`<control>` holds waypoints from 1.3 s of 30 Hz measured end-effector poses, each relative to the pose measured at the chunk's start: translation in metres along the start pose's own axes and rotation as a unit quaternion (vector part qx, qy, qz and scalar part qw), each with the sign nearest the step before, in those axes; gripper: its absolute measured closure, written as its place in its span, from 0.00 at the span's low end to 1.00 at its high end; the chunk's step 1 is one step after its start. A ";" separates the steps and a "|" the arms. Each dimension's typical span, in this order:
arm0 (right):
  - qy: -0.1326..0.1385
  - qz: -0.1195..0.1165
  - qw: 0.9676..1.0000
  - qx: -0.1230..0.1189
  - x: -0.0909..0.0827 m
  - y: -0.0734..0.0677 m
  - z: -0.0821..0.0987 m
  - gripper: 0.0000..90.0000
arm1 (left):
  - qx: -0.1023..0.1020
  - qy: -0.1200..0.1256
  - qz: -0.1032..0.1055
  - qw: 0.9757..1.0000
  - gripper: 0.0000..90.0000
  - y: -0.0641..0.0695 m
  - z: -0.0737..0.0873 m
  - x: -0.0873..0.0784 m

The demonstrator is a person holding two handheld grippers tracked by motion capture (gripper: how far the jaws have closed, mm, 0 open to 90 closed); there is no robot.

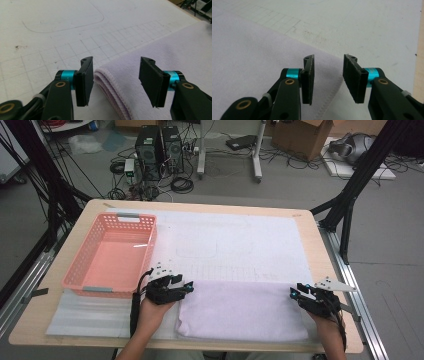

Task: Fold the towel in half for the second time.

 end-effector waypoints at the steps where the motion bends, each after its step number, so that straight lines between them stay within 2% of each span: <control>1: -0.001 0.000 1.000 0.000 0.000 0.000 0.001 0.66 | 0.000 -0.003 0.000 1.000 0.49 -0.001 -0.001 0.003; 3: -0.001 -0.001 1.000 0.001 -0.001 0.000 0.002 0.63 | 0.003 -0.014 -0.002 1.000 0.49 -0.002 0.000 0.009; 6: -0.004 -0.002 1.000 0.004 0.001 -0.001 0.001 0.53 | 0.001 -0.043 -0.001 0.999 0.48 -0.003 0.002 0.017; 8: -0.011 -0.001 1.000 0.004 0.007 0.001 0.001 0.47 | 0.015 -0.052 0.006 0.999 0.45 0.000 0.001 0.019; 11: -0.042 -0.006 0.999 0.004 0.022 0.003 0.002 0.37 | 0.036 -0.060 -0.002 0.998 0.42 0.002 0.001 0.020; 13: -0.045 -0.007 0.999 0.014 0.026 0.006 -0.001 0.31 | 0.049 -0.062 -0.015 0.997 0.45 0.003 0.001 0.020; 14: -0.048 -0.010 0.999 0.015 0.027 0.007 -0.002 0.31 | 0.052 -0.061 -0.021 0.997 0.49 0.003 0.002 0.020; 15: -0.050 -0.012 0.999 0.013 0.028 0.007 -0.003 0.31 | 0.052 -0.061 -0.021 0.997 0.54 0.003 0.001 0.020; 17: -0.048 -0.020 0.999 0.003 0.029 0.006 -0.004 0.40 | 0.047 -0.062 0.001 0.997 0.72 0.004 0.001 0.020; 18: -0.048 -0.027 0.998 0.000 0.029 0.005 -0.005 0.44 | 0.044 -0.061 0.006 0.997 0.79 0.005 0.001 0.021; 19: -0.047 -0.031 0.998 -0.001 0.030 0.005 -0.005 0.50 | 0.044 -0.061 0.005 0.997 0.82 0.006 0.001 0.021; 20: -0.045 -0.039 0.998 0.000 0.030 0.005 -0.005 0.59 | 0.040 -0.061 0.007 0.997 0.83 0.005 0.001 0.021; 21: -0.043 -0.055 0.998 0.004 0.029 0.004 -0.005 0.74 | 0.029 -0.058 0.010 0.998 0.84 0.004 0.001 0.020; 22: -0.045 -0.078 0.996 0.008 0.029 0.002 -0.006 0.79 | 0.021 -0.054 0.009 0.998 0.84 0.003 0.000 0.020; 23: -0.045 -0.076 0.996 0.007 0.029 0.002 -0.006 0.81 | 0.015 -0.045 0.003 0.999 0.85 0.001 -0.001 0.019; 26: -0.030 -0.073 0.997 0.004 0.028 0.003 -0.010 0.83 | -0.001 -0.023 -0.012 1.000 0.85 -0.005 -0.009 0.015; 28: -0.014 -0.069 0.997 0.012 0.029 0.006 -0.016 0.83 | -0.001 -0.017 -0.021 1.000 0.85 -0.008 -0.016 0.015; 29: -0.005 -0.065 0.998 0.016 0.030 0.007 -0.020 0.83 | -0.006 -0.007 -0.021 1.000 0.85 -0.010 -0.019 0.015; 30: 0.003 -0.058 0.998 0.019 0.032 0.009 -0.023 0.83 | -0.009 -0.009 -0.022 1.000 0.85 -0.013 -0.022 0.016; 32: 0.005 -0.049 0.998 0.026 0.037 0.011 -0.030 0.83 | -0.012 0.000 -0.030 0.999 0.85 -0.017 -0.030 0.017; 35: 0.002 -0.024 1.000 0.019 0.045 0.014 -0.041 0.83 | -0.014 0.006 -0.042 0.999 0.85 -0.024 -0.043 0.020; 37: 0.007 -0.014 1.000 0.021 0.047 0.016 -0.049 0.83 | -0.007 0.008 -0.051 0.999 0.85 -0.029 -0.050 0.024; 39: 0.011 -0.003 1.000 0.021 0.049 0.018 -0.057 0.83 | -0.010 0.013 -0.054 0.998 0.85 -0.034 -0.057 0.027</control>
Point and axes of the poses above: each handheld gripper's, and its own axes: x roughly forward along the jaws, z roughly out of its underside, y roughly to its right, the point moved 5 cm from there along x, roughly forward along the jaws, and after that the axes turned 12 degrees about -y, right-handed, at the moved point
